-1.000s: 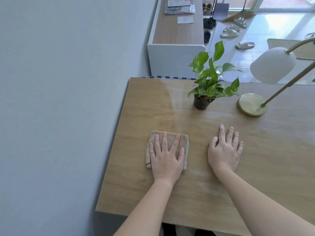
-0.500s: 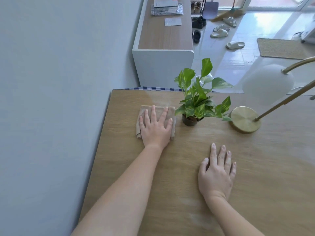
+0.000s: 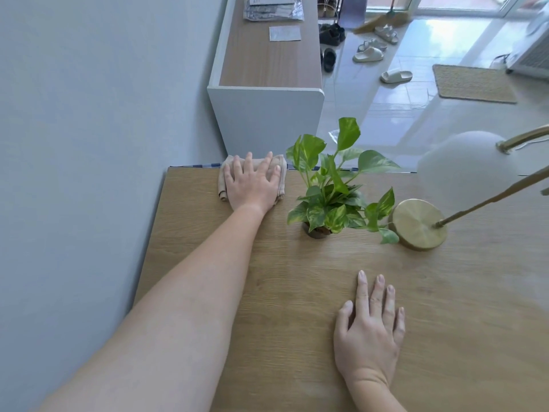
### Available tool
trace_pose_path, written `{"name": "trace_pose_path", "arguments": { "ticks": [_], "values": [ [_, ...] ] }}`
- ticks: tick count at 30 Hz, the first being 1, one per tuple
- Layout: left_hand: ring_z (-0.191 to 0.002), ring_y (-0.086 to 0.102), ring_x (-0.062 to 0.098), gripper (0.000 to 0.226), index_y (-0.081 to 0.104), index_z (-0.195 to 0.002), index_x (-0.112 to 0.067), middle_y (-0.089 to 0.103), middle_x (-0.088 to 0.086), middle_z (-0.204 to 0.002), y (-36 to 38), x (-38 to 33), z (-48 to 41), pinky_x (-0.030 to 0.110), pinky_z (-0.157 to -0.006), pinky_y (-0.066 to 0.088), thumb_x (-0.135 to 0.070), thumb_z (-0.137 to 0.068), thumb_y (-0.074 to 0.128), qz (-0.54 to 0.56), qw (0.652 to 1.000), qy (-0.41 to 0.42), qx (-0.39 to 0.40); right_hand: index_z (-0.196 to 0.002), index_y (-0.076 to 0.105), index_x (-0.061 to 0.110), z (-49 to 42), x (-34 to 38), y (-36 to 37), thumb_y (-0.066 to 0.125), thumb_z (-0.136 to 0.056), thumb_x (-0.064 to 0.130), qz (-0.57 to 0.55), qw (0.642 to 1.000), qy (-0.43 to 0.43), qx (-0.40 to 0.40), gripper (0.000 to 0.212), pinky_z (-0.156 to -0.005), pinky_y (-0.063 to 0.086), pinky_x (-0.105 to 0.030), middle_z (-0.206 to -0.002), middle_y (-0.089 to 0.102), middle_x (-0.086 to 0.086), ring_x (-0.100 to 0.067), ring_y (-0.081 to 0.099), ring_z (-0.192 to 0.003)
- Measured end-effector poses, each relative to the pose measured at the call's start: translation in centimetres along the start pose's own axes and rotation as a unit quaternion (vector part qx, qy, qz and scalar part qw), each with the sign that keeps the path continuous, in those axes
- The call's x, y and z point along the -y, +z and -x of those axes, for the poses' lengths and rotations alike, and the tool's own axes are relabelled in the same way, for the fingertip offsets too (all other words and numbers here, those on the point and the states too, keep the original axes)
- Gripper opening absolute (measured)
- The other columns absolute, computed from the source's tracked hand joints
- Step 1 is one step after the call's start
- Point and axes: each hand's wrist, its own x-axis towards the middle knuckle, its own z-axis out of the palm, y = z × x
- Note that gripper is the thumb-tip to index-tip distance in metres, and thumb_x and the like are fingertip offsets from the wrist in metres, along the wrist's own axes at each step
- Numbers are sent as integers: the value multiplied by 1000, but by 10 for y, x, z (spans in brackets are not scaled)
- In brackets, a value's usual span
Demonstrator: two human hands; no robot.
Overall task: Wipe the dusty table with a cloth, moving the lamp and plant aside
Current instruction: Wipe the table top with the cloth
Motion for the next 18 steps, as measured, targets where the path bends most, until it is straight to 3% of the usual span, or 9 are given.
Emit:
{"name": "trace_pose_path", "arguments": {
  "ticks": [4,10,18],
  "values": [
    [-166,0,31,61,10,-166,-56,14,0,-180,2,3,11,54,-132,-7,-71,-107,11,-2,1000,16,2,-167,27,34,1,0,-1,30,-102,42,-2,1000,3,1,65,-129,18,-53,-173,27,-2,-26,25,-160],
    [-166,-9,30,60,-2,-166,-57,-7,-2,-181,14,6,76,53,-132,-11,-68,-108,13,0,999,49,-5,-167,25,36,0,2,-5,27,-102,44,-2,1000,9,13,65,-130,14,-50,-174,25,-1,-24,22,-161],
    [-166,-2,34,60,2,-167,-54,1,3,-181,35,21,192,56,-132,-5,-68,-109,11,11,997,69,-35,-167,24,38,5,5,-14,22,-102,45,-20,999,13,24,65,-130,7,-46,-175,22,1,-22,18,-162]
  ]
}}
